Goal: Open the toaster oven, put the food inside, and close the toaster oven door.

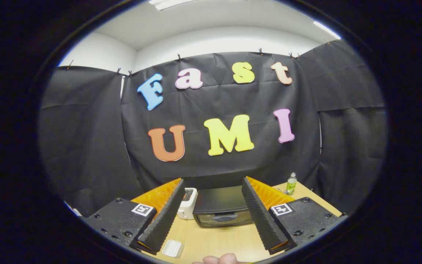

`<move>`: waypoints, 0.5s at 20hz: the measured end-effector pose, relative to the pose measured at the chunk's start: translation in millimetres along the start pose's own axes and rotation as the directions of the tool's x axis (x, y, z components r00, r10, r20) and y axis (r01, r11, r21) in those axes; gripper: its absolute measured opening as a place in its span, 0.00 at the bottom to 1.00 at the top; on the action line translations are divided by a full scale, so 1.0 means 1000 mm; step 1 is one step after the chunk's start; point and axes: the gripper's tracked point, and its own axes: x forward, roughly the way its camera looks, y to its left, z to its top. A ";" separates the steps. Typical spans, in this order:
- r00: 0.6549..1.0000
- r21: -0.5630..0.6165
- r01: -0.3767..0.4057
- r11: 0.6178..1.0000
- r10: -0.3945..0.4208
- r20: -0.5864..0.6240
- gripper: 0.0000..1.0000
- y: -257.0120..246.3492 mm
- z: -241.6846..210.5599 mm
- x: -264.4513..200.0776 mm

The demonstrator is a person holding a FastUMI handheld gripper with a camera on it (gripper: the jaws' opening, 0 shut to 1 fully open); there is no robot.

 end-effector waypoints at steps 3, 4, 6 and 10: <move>1.000 -0.018 0.015 1.000 -0.015 0.005 1.00 -0.002 0.001 -0.006; 1.000 -0.020 0.014 1.000 -0.014 0.001 1.00 -0.001 0.000 -0.007; 1.000 -0.026 0.013 1.000 -0.013 -0.005 1.00 0.000 -0.004 -0.009; 1.000 -0.031 0.012 0.999 -0.013 -0.019 1.00 -0.003 -0.007 -0.006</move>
